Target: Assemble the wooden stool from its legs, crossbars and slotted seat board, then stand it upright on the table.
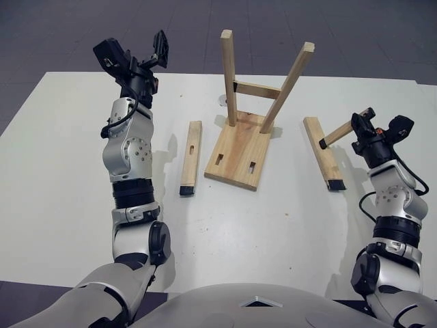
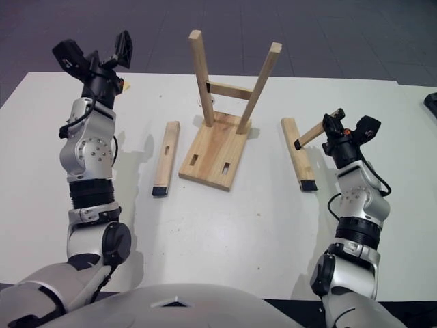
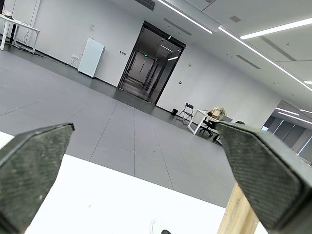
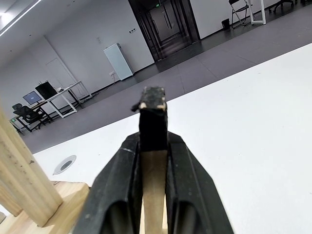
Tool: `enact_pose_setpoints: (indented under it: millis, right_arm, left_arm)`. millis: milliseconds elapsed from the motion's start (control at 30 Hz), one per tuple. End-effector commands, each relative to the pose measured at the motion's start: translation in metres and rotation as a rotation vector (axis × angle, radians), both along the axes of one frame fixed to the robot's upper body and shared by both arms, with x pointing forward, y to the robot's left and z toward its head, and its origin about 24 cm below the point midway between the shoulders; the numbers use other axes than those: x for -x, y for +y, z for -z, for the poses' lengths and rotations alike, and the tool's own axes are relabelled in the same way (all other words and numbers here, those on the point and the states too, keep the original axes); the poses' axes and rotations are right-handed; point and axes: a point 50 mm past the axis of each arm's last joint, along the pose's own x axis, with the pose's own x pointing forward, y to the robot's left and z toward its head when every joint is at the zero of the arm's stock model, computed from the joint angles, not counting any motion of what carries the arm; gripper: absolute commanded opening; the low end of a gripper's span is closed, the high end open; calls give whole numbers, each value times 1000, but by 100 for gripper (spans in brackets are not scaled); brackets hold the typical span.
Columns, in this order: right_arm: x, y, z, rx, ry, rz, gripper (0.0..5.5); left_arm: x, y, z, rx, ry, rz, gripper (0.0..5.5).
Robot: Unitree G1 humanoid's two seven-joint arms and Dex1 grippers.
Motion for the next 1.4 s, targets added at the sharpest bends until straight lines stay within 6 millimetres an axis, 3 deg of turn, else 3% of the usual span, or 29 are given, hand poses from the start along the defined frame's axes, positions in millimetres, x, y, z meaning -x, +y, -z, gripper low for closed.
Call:
enact_pose_setpoints:
  millis: [33,533,1000,1167,1400]
  right_arm:
    - [1,2,10,56,81,-9,42]
    - [12,45,25,219,143,36,42]
    - [45,64,62,260,224,142,42]
    - [59,73,84,282,307,133,42]
    - [70,70,106,285,422,178,42]
  left_arm:
    - [1,-3,-5,-8,-13,5,540]
    - [9,-11,-30,-51,-31,-6,540]
    - [16,-12,-27,-68,-4,-33,540]
    - [16,-13,-27,-81,4,-30,540]
    - [16,-14,-26,-92,16,-21,540]
